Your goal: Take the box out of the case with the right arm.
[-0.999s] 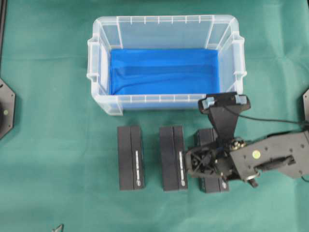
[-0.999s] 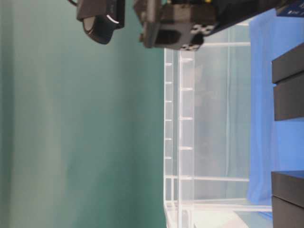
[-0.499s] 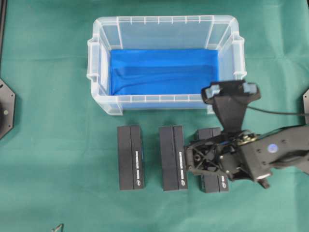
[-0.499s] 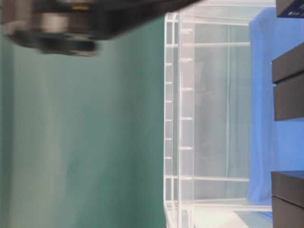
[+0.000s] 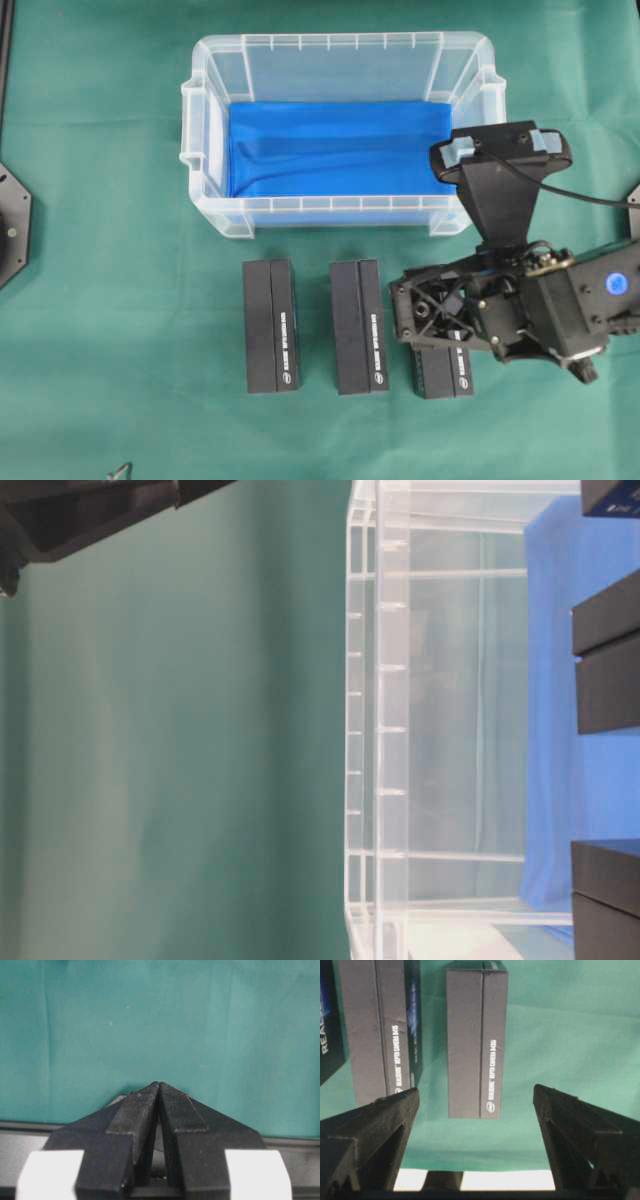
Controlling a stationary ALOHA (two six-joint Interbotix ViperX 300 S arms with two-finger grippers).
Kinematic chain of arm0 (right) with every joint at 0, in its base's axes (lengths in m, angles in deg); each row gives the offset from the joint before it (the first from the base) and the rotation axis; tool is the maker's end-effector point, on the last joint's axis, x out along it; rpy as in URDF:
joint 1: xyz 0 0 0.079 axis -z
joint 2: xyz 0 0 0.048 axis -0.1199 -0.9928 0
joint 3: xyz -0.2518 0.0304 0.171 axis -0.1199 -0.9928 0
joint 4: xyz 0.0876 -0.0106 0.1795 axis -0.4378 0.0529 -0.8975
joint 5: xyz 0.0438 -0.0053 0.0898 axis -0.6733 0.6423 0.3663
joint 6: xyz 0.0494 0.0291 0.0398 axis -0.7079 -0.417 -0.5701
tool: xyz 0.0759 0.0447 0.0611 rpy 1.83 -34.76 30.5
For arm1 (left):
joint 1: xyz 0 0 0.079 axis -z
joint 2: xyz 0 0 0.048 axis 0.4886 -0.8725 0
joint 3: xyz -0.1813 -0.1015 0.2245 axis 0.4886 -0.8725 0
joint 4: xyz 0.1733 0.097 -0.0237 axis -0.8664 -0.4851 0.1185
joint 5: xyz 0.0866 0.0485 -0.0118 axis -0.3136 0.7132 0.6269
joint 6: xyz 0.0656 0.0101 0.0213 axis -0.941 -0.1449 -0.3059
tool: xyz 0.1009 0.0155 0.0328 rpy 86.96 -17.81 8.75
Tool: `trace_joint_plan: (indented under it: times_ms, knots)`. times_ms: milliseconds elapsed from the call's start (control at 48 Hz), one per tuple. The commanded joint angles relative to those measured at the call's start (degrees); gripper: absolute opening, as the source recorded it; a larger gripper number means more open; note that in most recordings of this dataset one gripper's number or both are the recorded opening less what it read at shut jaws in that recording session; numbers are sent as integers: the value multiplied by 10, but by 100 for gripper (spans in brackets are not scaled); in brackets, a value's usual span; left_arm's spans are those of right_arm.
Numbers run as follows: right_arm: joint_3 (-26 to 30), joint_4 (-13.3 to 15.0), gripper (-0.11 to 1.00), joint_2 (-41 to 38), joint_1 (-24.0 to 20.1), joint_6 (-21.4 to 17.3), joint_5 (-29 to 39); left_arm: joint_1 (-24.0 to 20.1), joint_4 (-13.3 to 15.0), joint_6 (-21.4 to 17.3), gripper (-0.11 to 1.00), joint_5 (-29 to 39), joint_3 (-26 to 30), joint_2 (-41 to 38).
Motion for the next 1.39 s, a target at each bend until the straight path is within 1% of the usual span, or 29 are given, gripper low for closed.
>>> trace_joint_plan:
  times_ms: [0,250,437,583,687,791,1020,1124,1165,1249,1374]
  knots:
    - [-2,0,88,26,0,0,3,-1,-1,0,0,-1,7,-3]
    - [-72,-8,88,81,-12,-19,-17,-1,-1,0,0,-1,7,-3]
    - [-140,-8,88,140,-33,-53,-18,-1,-2,0,0,-1,7,-3]
    - [-194,-8,88,193,-57,-92,-16,-1,-2,0,0,-1,7,-3]
    - [-220,-8,88,224,-71,-116,-14,-1,-1,0,0,-1,7,-3]
    - [-233,-7,87,240,-78,-125,-12,-1,-1,0,0,-1,6,-3]
    - [-236,-4,87,243,-76,-119,-12,-1,-1,-1,0,-1,6,-3]
    - [-237,0,87,245,-64,-113,-11,-1,-2,-1,0,-1,6,-3]
    - [-239,3,87,246,-56,-105,-11,-1,-2,-1,0,-1,6,-3]
    - [-246,6,87,253,-33,-74,-11,-1,-2,-1,0,-1,6,-3]
    - [-261,6,87,268,25,-4,-14,-1,-2,-1,0,-1,6,-3]
